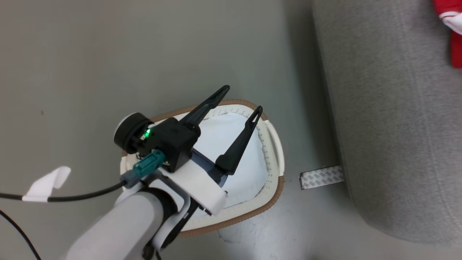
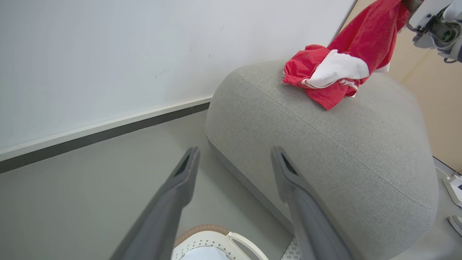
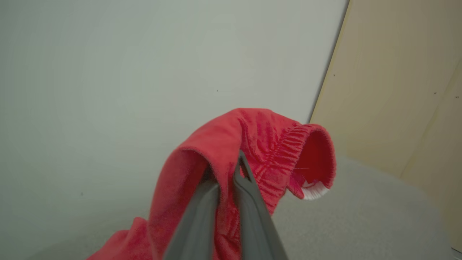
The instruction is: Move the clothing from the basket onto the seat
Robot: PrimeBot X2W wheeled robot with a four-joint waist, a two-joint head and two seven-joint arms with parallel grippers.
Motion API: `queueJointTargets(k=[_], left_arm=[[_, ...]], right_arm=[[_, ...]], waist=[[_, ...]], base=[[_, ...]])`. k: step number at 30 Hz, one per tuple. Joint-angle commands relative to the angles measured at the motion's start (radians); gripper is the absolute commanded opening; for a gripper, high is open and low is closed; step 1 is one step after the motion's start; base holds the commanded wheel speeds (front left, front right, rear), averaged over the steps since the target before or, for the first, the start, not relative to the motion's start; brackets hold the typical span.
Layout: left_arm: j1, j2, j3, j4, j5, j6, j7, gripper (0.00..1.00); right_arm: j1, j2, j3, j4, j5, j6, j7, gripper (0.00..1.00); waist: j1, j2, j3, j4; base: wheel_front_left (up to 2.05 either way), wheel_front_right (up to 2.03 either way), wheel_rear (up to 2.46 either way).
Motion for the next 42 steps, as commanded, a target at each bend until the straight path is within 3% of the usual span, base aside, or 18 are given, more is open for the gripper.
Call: queueJointTargets(k=[1, 5, 6, 9, 10, 19, 31, 42], left_arm=[[0.016, 0.010, 0.001, 0.006, -0.002, 0.005, -0.007, 1.00], [0.036, 0.012, 0.002, 0.014, -0.012, 0.009, -0.018, 1.00], [0.042, 0.013, 0.007, 0.017, -0.013, 0.018, -0.019, 1.00], [0.058, 0.015, 0.021, 0.025, -0.021, 0.032, -0.032, 1.00], [0.064, 0.014, 0.024, 0.026, -0.026, 0.037, -0.036, 1.00], [0.148, 0.017, 0.051, 0.066, -0.068, 0.066, -0.093, 1.00], [0.366, 0.018, 0.120, 0.201, -0.147, 0.108, -0.279, 1.00], [0.524, -0.010, 0.212, 0.314, -0.166, 0.148, -0.364, 1.00]], right_arm=[[0.039, 0.025, -0.031, 0.022, -0.026, -0.002, -0.008, 0.00], [0.107, 0.093, -0.159, 0.077, -0.115, -0.002, -0.024, 0.00], [0.130, 0.112, -0.180, 0.092, -0.132, -0.002, -0.028, 0.22], [0.167, 0.149, -0.212, 0.113, -0.159, -0.002, -0.034, 0.22], [0.175, 0.158, -0.214, 0.114, -0.155, -0.002, -0.035, 1.00], [0.384, 0.251, 0.003, -0.089, -0.046, -0.002, -0.034, 1.00], [0.810, 0.299, 0.361, -0.434, 0.172, -0.002, -0.033, 1.00], [1.060, 0.304, 0.568, -0.549, 0.214, -0.002, -0.033, 1.00]], waist=[[-0.0003, 0.0000, 0.027, 0.024], [-0.0003, 0.0000, 0.019, 0.026], [-0.0003, 0.0000, 0.012, 0.024], [-0.0003, 0.0000, -0.016, 0.015], [-0.0003, 0.0000, -0.028, 0.010], [-0.0003, 0.0000, -0.197, -0.011], [-0.0003, 0.0000, -0.471, 0.058], [-0.0003, 0.0000, -0.633, 0.134]], base=[[0.00, 0.00, 0.00], [0.00, 0.00, 0.00], [0.00, 0.00, 0.00], [0.00, 0.00, 0.00], [0.00, 0.00, 0.00], [0.00, 0.00, 0.00], [0.00, 0.00, 0.00], [0.00, 0.00, 0.00]])
